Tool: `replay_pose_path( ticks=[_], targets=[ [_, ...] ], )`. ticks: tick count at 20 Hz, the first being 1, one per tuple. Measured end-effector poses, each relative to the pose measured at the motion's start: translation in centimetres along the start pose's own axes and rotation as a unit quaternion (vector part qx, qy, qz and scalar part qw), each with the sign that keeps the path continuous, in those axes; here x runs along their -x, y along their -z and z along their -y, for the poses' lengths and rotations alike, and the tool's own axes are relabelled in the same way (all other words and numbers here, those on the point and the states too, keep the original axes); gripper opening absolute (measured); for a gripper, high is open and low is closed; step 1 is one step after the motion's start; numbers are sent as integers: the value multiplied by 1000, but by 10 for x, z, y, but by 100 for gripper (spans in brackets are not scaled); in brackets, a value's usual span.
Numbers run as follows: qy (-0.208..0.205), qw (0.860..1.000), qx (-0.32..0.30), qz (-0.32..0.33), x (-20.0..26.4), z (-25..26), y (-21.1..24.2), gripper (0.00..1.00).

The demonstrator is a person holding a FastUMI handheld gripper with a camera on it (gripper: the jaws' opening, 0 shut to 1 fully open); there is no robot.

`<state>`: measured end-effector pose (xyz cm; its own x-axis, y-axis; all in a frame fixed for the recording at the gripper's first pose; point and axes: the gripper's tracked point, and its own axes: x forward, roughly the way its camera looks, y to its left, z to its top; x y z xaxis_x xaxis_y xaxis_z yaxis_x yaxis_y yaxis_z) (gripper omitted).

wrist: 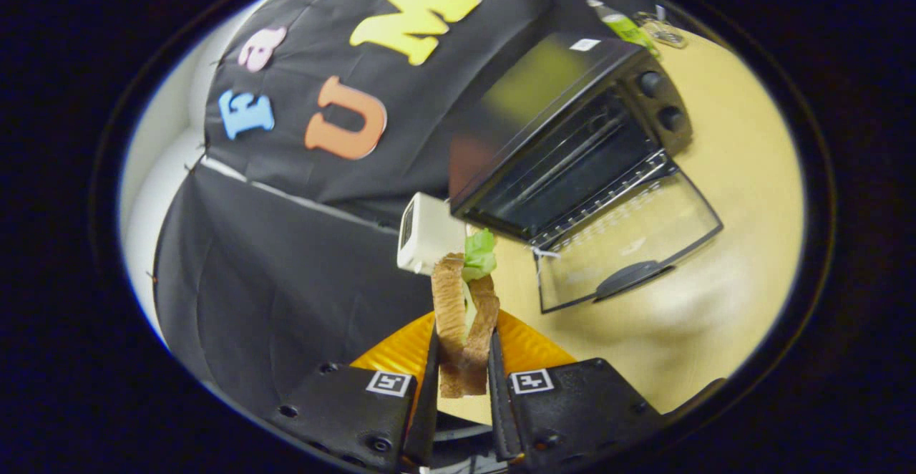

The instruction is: Open the toaster oven, put the food inside, and close the toaster oven door.

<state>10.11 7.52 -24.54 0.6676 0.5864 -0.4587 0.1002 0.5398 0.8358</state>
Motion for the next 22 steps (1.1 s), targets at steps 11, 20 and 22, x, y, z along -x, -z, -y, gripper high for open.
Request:
replay_pose_path(
  ticks=[11,20,22],
  targets=[
    [-8,976,-152,156,-100,119,-120,37],
    [9,971,-156,179,-148,113,-136,64],
    [38,978,-123,164,-144,114,-132,75]
  ],
)
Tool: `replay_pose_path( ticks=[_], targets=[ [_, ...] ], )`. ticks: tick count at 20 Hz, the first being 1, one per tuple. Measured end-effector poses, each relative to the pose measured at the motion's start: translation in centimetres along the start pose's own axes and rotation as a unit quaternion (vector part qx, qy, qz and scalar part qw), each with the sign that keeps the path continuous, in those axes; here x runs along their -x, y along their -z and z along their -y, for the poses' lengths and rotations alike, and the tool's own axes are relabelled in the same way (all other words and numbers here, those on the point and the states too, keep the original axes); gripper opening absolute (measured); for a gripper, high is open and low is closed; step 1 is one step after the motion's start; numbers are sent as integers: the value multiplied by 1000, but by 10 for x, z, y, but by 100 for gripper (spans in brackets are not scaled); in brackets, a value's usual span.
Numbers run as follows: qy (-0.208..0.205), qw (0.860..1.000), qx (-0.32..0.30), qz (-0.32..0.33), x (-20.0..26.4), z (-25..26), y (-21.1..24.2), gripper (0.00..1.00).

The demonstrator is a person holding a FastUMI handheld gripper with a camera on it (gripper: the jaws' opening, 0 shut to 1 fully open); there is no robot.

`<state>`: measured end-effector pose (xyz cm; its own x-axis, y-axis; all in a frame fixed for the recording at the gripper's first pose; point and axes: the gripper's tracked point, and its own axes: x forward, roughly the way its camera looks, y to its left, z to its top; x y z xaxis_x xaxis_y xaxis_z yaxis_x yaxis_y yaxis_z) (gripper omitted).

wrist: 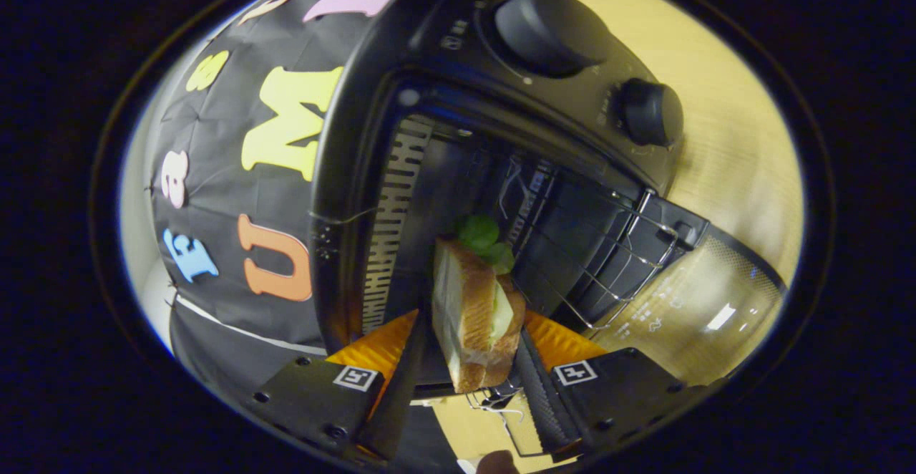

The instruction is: Open the toaster oven, put the food inside, and close the toaster oven door.

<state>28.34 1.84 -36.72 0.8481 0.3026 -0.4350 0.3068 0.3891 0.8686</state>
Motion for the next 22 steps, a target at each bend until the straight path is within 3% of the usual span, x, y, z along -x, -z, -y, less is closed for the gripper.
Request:
replay_pose_path(
  ticks=[5,10,16,22],
  targets=[
    [82,986,135,-54,8,8,10,89],
    [152,954,246,-78,32,16,9,90],
    [157,935,311,-68,72,1,3,90],
    [158,901,401,-46,132,-8,14,93]
  ],
)
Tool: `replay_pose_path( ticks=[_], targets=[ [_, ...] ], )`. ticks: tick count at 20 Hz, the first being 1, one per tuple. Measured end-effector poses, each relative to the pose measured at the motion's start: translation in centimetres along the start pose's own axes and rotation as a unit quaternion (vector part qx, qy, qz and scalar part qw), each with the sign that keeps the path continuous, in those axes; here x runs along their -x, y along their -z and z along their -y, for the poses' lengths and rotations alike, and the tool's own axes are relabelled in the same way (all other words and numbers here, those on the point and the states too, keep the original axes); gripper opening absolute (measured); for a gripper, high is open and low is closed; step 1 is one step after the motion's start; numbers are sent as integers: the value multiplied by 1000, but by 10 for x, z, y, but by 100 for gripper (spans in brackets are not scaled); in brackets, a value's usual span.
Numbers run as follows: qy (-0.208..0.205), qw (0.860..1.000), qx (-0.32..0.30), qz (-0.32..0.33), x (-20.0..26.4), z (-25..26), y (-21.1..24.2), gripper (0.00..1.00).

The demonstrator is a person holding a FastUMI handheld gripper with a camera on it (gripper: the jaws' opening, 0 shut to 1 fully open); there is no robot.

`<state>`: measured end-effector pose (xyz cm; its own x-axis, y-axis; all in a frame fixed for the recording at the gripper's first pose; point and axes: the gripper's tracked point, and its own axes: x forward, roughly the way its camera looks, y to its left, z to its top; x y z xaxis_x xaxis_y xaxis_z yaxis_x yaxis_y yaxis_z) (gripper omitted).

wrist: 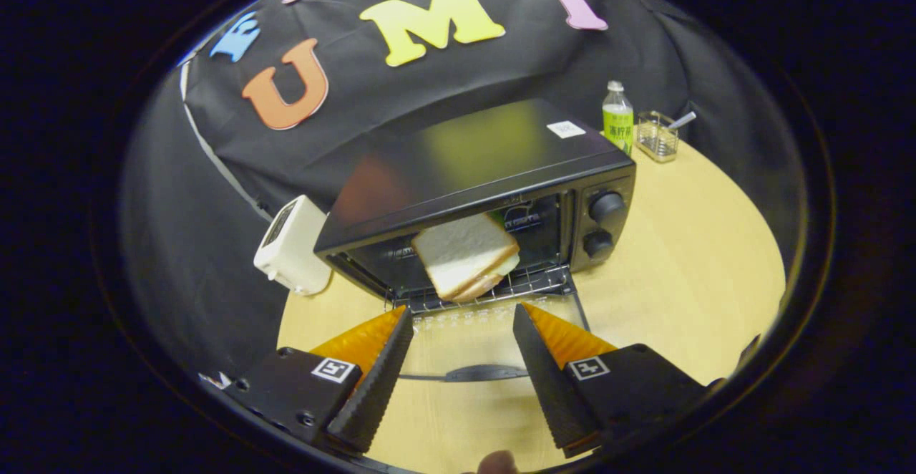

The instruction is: Open the toaster oven, put the food inside, and close the toaster oven door.

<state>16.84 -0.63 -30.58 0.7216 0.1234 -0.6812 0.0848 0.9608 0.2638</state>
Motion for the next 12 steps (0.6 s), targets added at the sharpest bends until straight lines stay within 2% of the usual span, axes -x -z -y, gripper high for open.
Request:
replay_pose_path(
  ticks=[5,12],
  targets=[
    [12,998,64,8,24,7,36,94],
    [32,996,80,-33,6,26,117,94]
  ],
)
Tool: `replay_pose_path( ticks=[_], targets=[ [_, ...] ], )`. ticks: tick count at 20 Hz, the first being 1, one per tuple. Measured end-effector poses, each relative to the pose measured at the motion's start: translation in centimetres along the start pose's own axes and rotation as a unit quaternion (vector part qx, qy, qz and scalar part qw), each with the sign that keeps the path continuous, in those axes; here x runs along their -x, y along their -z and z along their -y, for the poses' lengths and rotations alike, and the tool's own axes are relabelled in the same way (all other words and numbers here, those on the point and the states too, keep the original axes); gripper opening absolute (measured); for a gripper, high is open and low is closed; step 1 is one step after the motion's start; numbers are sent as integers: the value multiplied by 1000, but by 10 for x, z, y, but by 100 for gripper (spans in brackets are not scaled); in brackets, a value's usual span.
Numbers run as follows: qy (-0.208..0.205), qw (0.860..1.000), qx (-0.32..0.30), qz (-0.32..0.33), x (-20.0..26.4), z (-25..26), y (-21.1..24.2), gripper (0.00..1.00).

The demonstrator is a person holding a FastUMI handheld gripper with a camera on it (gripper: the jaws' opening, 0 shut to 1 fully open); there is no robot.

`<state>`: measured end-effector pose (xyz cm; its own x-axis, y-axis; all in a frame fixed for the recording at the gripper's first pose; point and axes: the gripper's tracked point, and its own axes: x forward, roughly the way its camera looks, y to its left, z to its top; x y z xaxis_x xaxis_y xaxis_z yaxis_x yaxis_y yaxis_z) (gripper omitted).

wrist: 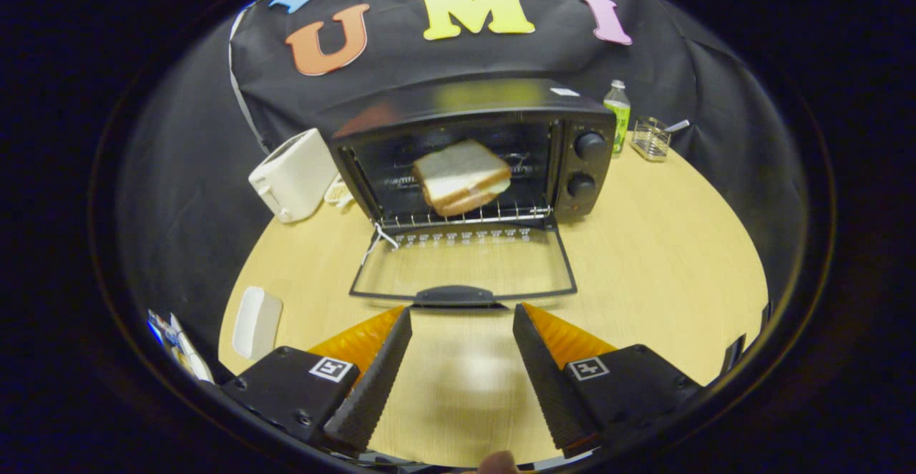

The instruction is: Open the toaster oven, put the food inside, and close the toaster oven door.

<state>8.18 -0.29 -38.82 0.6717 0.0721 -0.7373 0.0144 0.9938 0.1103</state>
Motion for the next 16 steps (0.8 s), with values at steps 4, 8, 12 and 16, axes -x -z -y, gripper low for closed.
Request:
replay_pose_path(
  ticks=[4,8,12,16],
  targets=[
    [11,1000,1,-29,-34,0,34,94],
    [22,999,-6,-29,-62,2,34,94],
    [33,999,-9,-31,-80,3,34,94],
    [46,999,-3,-21,-85,5,33,94]
  ],
)
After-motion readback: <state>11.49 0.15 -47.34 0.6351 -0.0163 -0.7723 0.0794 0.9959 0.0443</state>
